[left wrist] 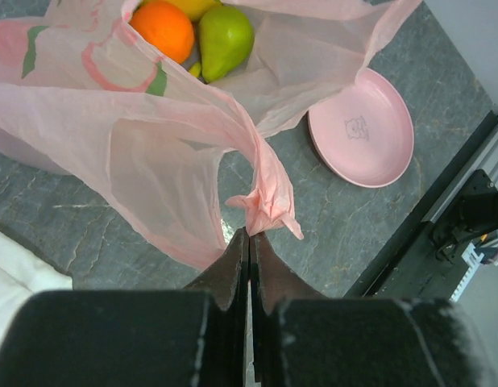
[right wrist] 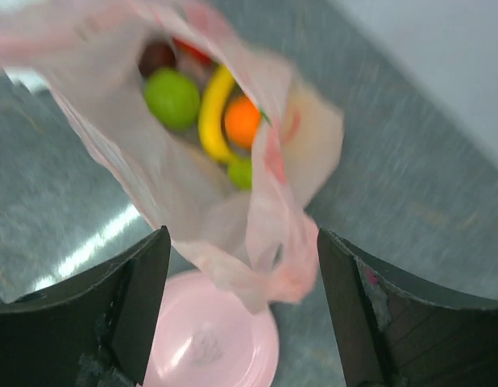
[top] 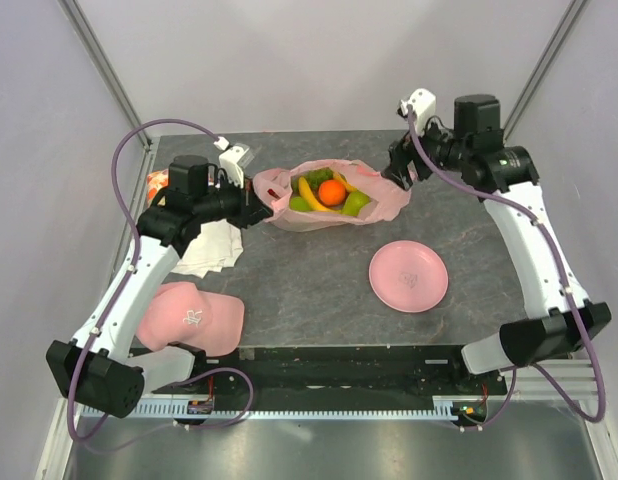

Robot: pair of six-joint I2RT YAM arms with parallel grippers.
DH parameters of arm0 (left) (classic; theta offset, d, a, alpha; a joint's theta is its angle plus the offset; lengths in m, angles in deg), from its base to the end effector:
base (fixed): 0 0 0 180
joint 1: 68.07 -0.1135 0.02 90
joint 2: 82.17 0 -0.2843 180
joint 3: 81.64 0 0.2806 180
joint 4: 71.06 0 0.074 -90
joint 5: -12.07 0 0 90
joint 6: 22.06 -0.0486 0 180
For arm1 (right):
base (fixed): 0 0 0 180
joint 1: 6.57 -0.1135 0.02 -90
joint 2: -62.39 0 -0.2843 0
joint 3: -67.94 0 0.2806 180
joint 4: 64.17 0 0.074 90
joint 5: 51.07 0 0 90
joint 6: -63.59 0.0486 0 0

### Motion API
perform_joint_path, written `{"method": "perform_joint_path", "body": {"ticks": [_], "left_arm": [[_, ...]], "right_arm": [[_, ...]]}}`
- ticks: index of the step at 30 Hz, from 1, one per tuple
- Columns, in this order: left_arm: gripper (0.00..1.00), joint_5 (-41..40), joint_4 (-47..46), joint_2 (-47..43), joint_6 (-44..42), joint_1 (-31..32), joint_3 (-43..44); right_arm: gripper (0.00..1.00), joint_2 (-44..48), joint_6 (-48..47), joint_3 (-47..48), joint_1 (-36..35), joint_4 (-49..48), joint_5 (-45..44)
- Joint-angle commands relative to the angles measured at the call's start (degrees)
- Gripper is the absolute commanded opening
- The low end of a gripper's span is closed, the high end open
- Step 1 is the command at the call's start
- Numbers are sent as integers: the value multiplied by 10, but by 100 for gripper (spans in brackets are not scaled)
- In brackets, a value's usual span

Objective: Take the fake fruits out of the plastic bag

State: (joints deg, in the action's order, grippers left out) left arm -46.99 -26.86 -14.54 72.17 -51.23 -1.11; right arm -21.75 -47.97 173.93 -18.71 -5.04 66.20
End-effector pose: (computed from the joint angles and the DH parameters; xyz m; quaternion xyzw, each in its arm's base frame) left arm 0.2647 -0.1062 0.3789 0.2222 0.8206 -0.3149 0.4219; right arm 0.3323 0.0943 0.4298 -0.3526 0.8030 0.1751 0.4474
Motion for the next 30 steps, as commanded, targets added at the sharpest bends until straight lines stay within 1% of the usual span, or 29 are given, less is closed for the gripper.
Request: {"method": "perform_joint_path", "body": {"ticks": [1,2,4,6,8,9,12,13,14,16,18,23,25,27,30], "left_arm": [[1,21,-36,-15,51,0,12],[2,6,-36,-22,57,-1,6],[2,-14,-29,-27,82,-7,-9],[2,-13,-22,-30,103,-17,-13],[2,-4,-22,-30,111,-21,-13],[1,-2,-26,-30,112,-21,-13],[1,-4,-32,-29,109,-23,-16],[2,-6,-37,-29,108,-24,-19],[2,-7,-40,-29,111,-28,-25],[2,-4,-47,-30,115,-30,-31],[2,-1,-48,-31,117,-35,-38],[2,-2,-50,-34,109,-39,-41],[2,-1,-51,-35,105,-41,-41],[2,4,-50,-34,104,-41,-42],[1,8,-50,-30,104,-41,-49]], "right_arm": [[80,27,0,87,-63,4,48],[79,20,9,67,-75,-13,46],[73,6,23,44,-105,-50,37],[66,-29,21,22,-129,-69,29],[61,-73,33,-1,-138,-104,7],[57,-88,56,-7,-140,-131,-2],[51,-149,82,-26,-142,-169,-45],[51,-171,80,-39,-145,-179,-61],[51,-179,75,-43,-152,-185,-122],[51,-196,56,-59,-183,-187,-170],[49,-186,55,-79,-211,-175,-170],[49,-106,60,-180,-281,-144,-143],[50,-88,57,-197,-286,-144,-143],[51,-95,53,-184,-284,-150,-178],[52,-145,43,-127,-272,-167,-196]]}}
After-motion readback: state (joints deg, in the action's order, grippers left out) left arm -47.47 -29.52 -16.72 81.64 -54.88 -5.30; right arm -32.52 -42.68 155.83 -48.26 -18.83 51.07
